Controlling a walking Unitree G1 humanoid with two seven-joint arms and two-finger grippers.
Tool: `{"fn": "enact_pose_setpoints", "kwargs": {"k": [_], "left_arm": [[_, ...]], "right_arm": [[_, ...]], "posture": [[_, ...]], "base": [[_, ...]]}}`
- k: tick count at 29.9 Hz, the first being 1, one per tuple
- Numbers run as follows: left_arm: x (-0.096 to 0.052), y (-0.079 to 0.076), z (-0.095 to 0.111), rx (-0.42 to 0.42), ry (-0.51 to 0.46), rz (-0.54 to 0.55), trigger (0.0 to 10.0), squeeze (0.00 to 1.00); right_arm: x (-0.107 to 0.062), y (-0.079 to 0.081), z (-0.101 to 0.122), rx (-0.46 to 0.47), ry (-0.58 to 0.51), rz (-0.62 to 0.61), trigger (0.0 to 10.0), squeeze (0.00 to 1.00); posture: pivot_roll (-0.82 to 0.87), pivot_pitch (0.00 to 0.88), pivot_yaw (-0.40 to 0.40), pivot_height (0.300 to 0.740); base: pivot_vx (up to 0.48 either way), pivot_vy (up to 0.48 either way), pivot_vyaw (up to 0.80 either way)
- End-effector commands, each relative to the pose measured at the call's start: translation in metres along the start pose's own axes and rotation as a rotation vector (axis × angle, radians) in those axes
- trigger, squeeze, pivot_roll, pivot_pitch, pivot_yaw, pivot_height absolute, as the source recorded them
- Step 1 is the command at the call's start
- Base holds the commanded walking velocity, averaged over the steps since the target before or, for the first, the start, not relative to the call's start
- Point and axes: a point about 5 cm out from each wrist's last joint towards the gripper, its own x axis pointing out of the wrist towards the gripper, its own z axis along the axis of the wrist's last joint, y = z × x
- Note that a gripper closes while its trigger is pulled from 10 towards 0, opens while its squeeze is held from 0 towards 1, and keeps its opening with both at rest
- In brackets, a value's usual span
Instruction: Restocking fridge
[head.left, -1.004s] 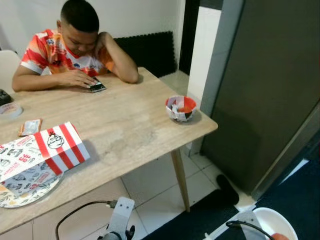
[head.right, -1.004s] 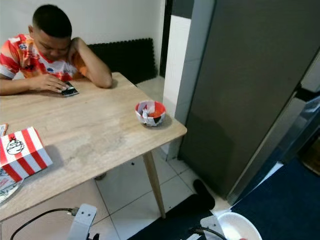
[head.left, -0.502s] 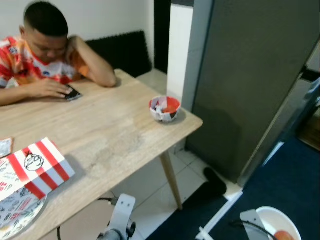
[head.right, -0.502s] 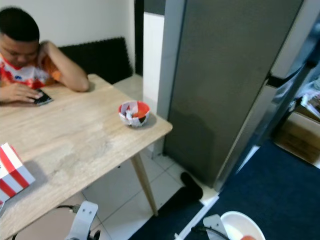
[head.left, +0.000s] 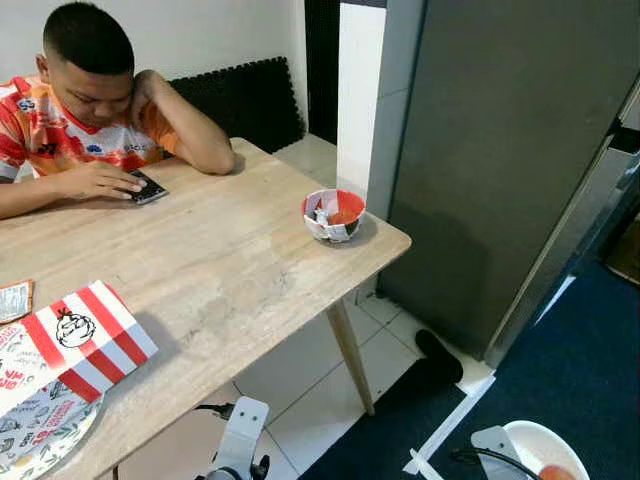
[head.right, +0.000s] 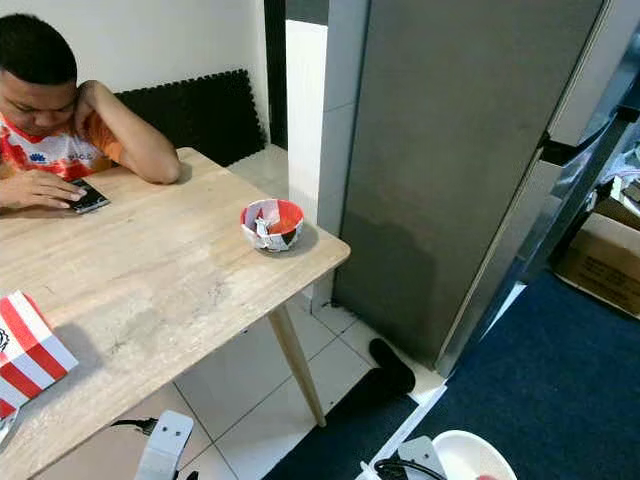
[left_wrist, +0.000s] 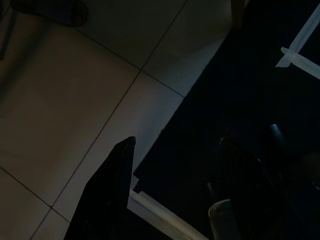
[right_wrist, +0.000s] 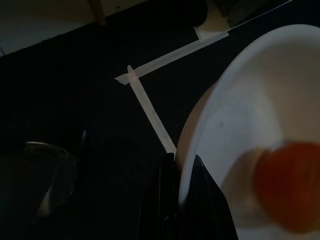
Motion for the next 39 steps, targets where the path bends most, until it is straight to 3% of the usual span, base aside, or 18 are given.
{"fn": "enact_pose_setpoints", "kwargs": {"k": [1, 10, 22, 39], "left_arm": [[0.001, -0.005, 0.0, -0.003, 0.012, -0.014, 10.0, 0.0], [0.001, -0.004, 0.001, -0.032, 0.013, -0.005, 10.0, 0.0], [0.002, -0.005, 0.001, -0.043, 0.02, -0.005, 10.0, 0.0], [0.001, -0.003, -0.003, -0.048, 0.029, 0.0, 10.0, 0.0]], "right_arm": [[0.0, -0.001, 0.003, 0.003, -0.013, -0.015, 10.0, 0.0], [0.0, 0.001, 0.006, -0.009, -0.019, -0.014, 10.0, 0.0], [0.001, -0.012, 0.002, -0.026, -0.015, -0.022, 10.0, 0.0], [0.001, -0.01, 0.006, -0.045, -0.028, -0.019, 10.0, 0.0]], "posture": [[-0.06, 0.037, -0.009, 0.74], [-0.06, 0.037, -0.01, 0.74], [-0.07, 0.039, -0.017, 0.74], [-0.07, 0.022, -0.022, 0.74]], "base": [[0.0, 0.0, 0.0], [0.0, -0.248, 0.0], [0.0, -0.283, 0.0], [0.0, -0.289, 0.0]]}}
